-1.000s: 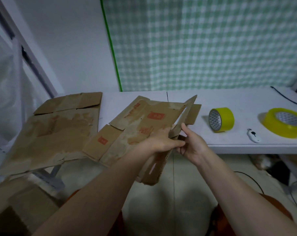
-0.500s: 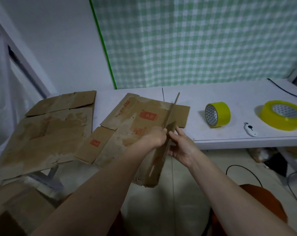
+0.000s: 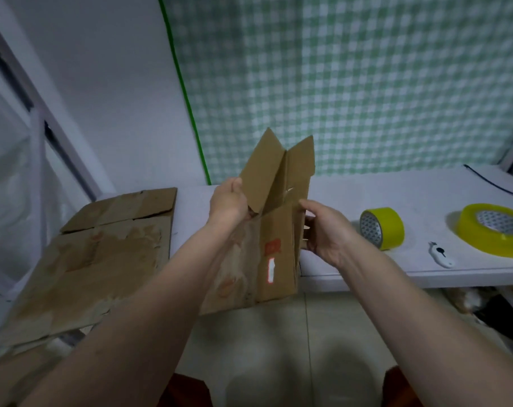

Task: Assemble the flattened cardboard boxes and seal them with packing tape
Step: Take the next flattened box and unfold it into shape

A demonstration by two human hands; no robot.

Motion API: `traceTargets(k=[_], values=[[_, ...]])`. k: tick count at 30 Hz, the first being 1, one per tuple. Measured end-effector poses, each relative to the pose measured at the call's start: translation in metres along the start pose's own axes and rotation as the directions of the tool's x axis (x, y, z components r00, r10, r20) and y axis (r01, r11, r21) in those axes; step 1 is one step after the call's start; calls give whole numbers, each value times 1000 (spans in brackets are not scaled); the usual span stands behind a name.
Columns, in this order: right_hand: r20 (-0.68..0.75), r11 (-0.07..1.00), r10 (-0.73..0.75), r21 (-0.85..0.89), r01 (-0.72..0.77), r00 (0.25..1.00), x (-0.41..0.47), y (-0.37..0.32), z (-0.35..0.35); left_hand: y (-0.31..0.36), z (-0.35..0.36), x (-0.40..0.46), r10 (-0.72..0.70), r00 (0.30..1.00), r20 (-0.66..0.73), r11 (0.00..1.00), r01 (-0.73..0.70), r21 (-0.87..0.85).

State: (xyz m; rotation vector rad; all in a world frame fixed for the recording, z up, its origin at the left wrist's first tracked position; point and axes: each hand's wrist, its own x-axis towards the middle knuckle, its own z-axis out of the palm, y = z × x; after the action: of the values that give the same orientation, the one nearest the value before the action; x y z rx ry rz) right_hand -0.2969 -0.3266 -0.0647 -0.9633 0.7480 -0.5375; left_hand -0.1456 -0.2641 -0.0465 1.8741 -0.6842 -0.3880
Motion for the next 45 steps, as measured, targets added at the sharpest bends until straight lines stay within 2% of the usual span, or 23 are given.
traceTargets(k=[4, 8, 10, 15, 19, 22, 25, 31, 39, 42, 45], values=[[14, 964, -64, -256, 66, 998, -16, -41, 17, 32, -21, 10, -43, 993, -106, 965, 14, -261], [45, 881, -166, -441, 168, 985, -39, -60, 18, 35, -40, 23, -15, 964, -265, 955, -65, -290], [23, 841, -243, -494, 222, 970, -47, -63, 16, 32, -43, 22, 2, 957, -290, 959, -84, -270], [-48, 771, -349, -583, 257, 936, -51, -80, 17, 37, -43, -6, 200, 967, -156, 953, -229, -200], [-49, 696, -379, -674, 249, 924, -46, -102, 16, 41, -61, -14, 358, 933, -19, 933, -358, 24], [-55, 642, -406, -728, 241, 912, -48, -122, 15, 49, -72, -25, 435, 895, 98, 889, -444, 112], [-76, 671, -427, -694, 259, 901, -52, -138, 16, 54, -79, -33, 474, 867, 157, 852, -496, 167], [-128, 763, -387, -600, 240, 913, -50, -130, 11, 46, -82, -49, 392, 877, 278, 911, -412, 18], [-123, 816, -356, -523, 245, 926, -38, -100, 10, 28, -60, -43, 102, 976, 190, 991, -84, -102], [-124, 812, -386, -515, 274, 914, -36, -90, 11, 23, -47, -42, 53, 987, 151, 995, -39, -96], [-141, 815, -399, -506, 281, 906, -32, -82, 9, 24, -33, -38, 14, 977, 215, 974, 35, -223]])
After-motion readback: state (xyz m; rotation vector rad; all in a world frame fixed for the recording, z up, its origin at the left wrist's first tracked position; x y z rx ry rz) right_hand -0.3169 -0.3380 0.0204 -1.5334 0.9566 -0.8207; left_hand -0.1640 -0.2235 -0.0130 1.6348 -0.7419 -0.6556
